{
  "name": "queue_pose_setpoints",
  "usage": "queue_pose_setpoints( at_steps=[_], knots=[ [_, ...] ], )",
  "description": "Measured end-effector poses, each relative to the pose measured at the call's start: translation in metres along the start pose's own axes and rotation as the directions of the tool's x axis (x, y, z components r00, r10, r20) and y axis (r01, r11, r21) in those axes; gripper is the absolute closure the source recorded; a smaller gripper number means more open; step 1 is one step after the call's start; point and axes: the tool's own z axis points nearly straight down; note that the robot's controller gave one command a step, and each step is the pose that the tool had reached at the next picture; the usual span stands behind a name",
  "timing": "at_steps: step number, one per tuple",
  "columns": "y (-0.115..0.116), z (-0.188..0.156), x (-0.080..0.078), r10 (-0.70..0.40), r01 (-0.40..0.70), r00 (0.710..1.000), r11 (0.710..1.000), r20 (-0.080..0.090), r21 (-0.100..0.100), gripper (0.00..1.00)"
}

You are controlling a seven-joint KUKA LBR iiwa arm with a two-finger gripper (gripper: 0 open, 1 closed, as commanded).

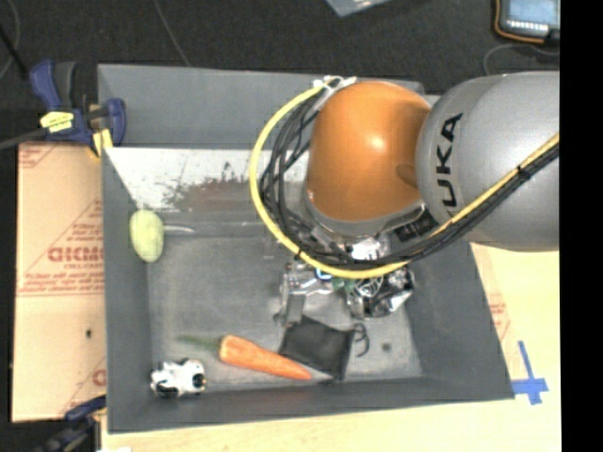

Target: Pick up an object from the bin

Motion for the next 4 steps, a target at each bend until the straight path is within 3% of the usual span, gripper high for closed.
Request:
queue_pose_setpoints(
  at_steps=[2, 3, 4],
  knots=[
    [-0.090, 0.063, -0.006, 0.035, -0.035, 0.999, 0.999, 0.004, 0.000, 0.00],
    [-0.100, 0.060, 0.000, 0.054, -0.054, 0.998, 0.999, -0.015, 0.003, 0.00],
    [-0.088, 0.035, -0.004, 0.067, -0.067, 0.998, 0.998, 0.012, -0.001, 0.00]
  ],
)
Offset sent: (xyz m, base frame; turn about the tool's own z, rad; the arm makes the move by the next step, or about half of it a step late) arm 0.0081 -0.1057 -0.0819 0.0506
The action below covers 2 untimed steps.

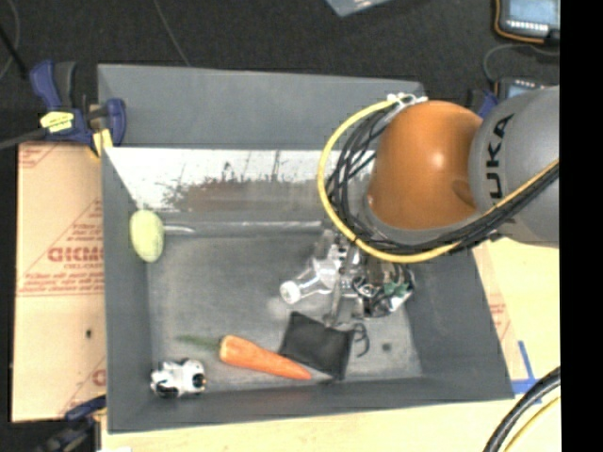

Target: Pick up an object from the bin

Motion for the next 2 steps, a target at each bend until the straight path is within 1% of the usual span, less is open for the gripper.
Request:
queue_pose_setpoints(
  at_steps=[1, 2],
  knots=[
    [0.023, 0.051, 0.001, 0.031, -0.031, 0.999, 1.000, -0.014, 0.002, 0.00],
    [0.035, 0.090, 0.005, 0.033, -0.033, 0.999, 0.999, -0.020, 0.002, 0.00]
  ],
)
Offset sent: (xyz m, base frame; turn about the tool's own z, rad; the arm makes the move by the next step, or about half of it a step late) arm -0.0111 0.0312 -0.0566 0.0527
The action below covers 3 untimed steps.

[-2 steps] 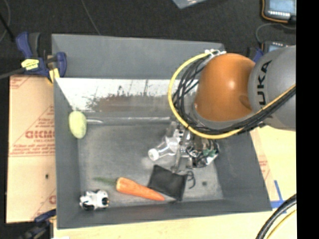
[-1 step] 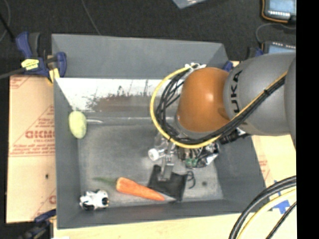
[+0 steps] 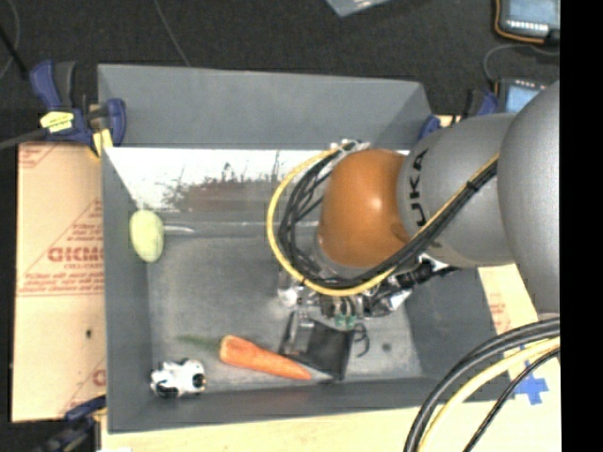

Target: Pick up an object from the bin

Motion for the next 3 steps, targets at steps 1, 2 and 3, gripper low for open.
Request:
queue_pose_setpoints(
  at_steps=[1, 2, 3],
  knots=[
    [-0.024, 0.011, -0.004, 0.082, -0.082, 0.997, 0.997, 0.004, -0.002, 0.00],
    [-0.066, 0.039, -0.005, 0.283, -0.283, 0.959, 0.959, 0.001, 0.000, 1.00],
    [-0.066, 0.039, -0.005, 0.283, -0.283, 0.959, 0.959, 0.001, -0.001, 1.00]
  ],
)
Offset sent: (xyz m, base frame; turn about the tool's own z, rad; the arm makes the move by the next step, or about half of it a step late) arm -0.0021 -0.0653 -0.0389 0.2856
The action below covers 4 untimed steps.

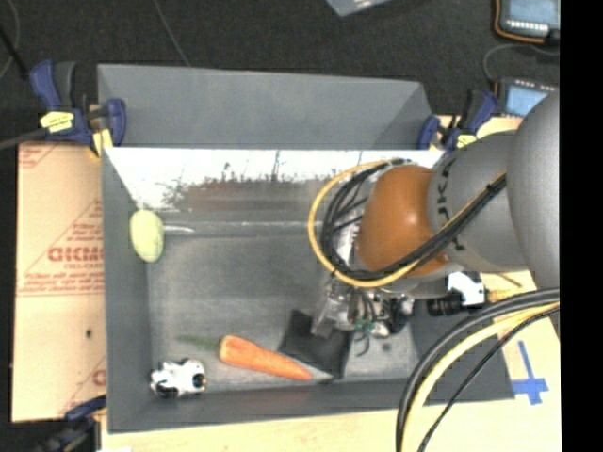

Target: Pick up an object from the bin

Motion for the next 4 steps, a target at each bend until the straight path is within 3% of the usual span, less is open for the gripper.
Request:
queue_pose_setpoints(
  at_steps=[1, 2, 3, 4],
  knots=[
    [0.004, -0.040, 0.003, -0.012, 0.012, 1.000, 1.000, -0.008, 0.003, 1.00],
    [0.014, -0.076, 0.004, -0.097, 0.097, 0.995, 0.995, 0.005, 0.000, 1.00],
    [0.018, -0.070, 0.022, -0.277, 0.277, 0.961, 0.961, 0.004, 0.000, 1.00],
    [0.018, -0.043, 0.027, -0.463, 0.463, 0.887, 0.887, 0.005, 0.002, 1.00]
  ],
)
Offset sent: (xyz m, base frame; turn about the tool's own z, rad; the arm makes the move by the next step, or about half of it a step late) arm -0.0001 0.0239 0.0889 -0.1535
